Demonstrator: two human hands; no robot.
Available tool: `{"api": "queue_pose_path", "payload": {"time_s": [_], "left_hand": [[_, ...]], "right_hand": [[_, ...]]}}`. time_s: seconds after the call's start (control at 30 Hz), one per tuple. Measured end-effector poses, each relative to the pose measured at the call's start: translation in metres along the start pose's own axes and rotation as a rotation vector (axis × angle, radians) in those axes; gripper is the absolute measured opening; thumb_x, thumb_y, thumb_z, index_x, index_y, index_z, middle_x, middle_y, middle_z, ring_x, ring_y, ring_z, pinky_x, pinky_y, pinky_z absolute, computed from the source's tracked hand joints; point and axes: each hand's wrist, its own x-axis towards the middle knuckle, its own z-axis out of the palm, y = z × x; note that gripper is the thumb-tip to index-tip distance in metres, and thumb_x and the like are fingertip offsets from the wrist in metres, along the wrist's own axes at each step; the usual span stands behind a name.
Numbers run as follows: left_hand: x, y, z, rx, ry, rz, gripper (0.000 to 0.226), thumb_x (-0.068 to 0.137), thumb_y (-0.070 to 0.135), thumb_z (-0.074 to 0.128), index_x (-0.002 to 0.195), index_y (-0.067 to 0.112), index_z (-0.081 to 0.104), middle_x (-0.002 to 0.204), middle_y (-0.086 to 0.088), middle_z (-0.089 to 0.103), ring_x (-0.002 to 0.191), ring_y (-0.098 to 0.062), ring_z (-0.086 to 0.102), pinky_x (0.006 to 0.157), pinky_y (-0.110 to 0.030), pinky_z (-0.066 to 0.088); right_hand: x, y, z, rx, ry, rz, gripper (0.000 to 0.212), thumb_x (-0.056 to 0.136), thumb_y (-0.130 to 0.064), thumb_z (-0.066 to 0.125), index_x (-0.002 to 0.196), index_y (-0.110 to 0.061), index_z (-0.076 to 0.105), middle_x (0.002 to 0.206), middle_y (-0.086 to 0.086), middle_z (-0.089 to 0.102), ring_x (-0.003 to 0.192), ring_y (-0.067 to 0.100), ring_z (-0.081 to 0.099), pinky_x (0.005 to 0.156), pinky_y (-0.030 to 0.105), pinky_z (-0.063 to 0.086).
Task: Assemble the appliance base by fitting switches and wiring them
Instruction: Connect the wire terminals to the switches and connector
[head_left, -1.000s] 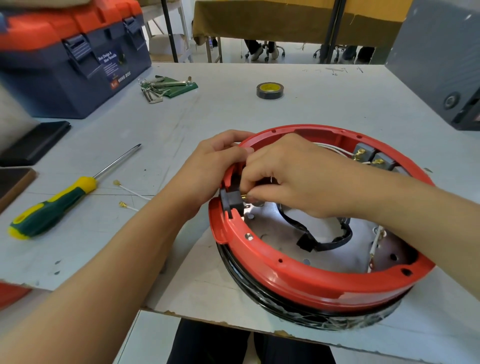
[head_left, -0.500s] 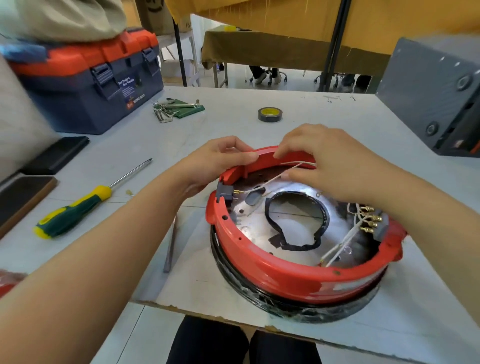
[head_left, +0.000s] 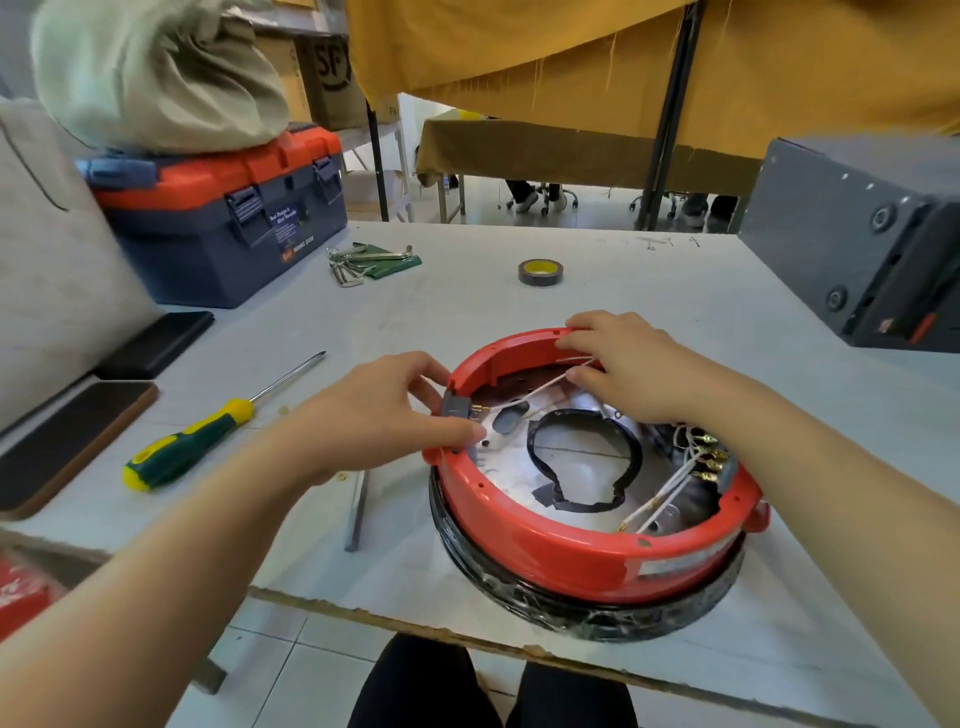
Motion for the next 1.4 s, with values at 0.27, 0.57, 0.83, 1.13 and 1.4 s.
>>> {"api": "queue_pose_path", "payload": {"time_s": [0.27, 0.57, 0.83, 1.13, 1.4], "left_hand": [[0.026, 0.007, 0.0, -0.196, 0.151, 0.097, 0.024, 0.078, 0.005, 0.068, 0.089, 0.027, 0.065, 0.092, 0.016, 0.066, 0.082, -0.005, 0.06, 0.064, -0.014, 0.044], [0.068, 0.017, 0.008, -0.294, -0.052, 0.204, 0.033, 0.089, -0.001, 0.056, 0.112, 0.02, 0.067, 0.107, -0.001, 0.07, 0.093, -0.009, 0.064, 0.082, -0.009, 0.048], [0.078, 0.022, 0.011, -0.118, 0.077, 0.273, 0.028, 0.085, 0.023, 0.068, 0.113, 0.026, 0.066, 0.113, 0.011, 0.066, 0.098, -0.006, 0.064, 0.086, -0.017, 0.047], [0.067, 0.005, 0.004, -0.149, 0.105, 0.217, 0.024, 0.086, 0.015, 0.066, 0.107, 0.026, 0.071, 0.101, 0.006, 0.072, 0.093, -0.01, 0.066, 0.085, -0.02, 0.05], [0.071, 0.008, 0.012, -0.25, 0.079, 0.293, 0.024, 0.091, 0.017, 0.061, 0.113, 0.025, 0.068, 0.106, 0.014, 0.069, 0.092, 0.007, 0.061, 0.076, 0.002, 0.04]], "right_hand": [[-0.019, 0.012, -0.005, 0.021, 0.176, 0.111, 0.022, 0.095, -0.029, 0.048, 0.113, -0.019, 0.056, 0.113, 0.005, 0.054, 0.103, 0.026, 0.049, 0.087, 0.041, 0.045], [-0.024, 0.021, -0.004, 0.186, 0.154, 0.111, 0.044, 0.091, -0.028, 0.059, 0.132, -0.022, 0.046, 0.126, 0.003, 0.057, 0.113, 0.024, 0.053, 0.095, 0.037, 0.043], [-0.005, 0.024, 0.005, 0.275, 0.242, 0.142, 0.032, 0.094, -0.02, 0.053, 0.125, -0.025, 0.059, 0.12, 0.006, 0.063, 0.109, 0.025, 0.055, 0.094, 0.035, 0.043], [-0.011, 0.018, 0.005, 0.183, 0.243, 0.19, 0.034, 0.096, -0.019, 0.046, 0.124, -0.032, 0.059, 0.12, 0.006, 0.063, 0.106, 0.03, 0.057, 0.088, 0.04, 0.048], [-0.002, 0.007, 0.005, 0.164, 0.17, 0.067, 0.046, 0.095, -0.037, 0.049, 0.14, -0.029, 0.042, 0.134, 0.002, 0.051, 0.122, 0.024, 0.047, 0.099, 0.04, 0.041]]}}
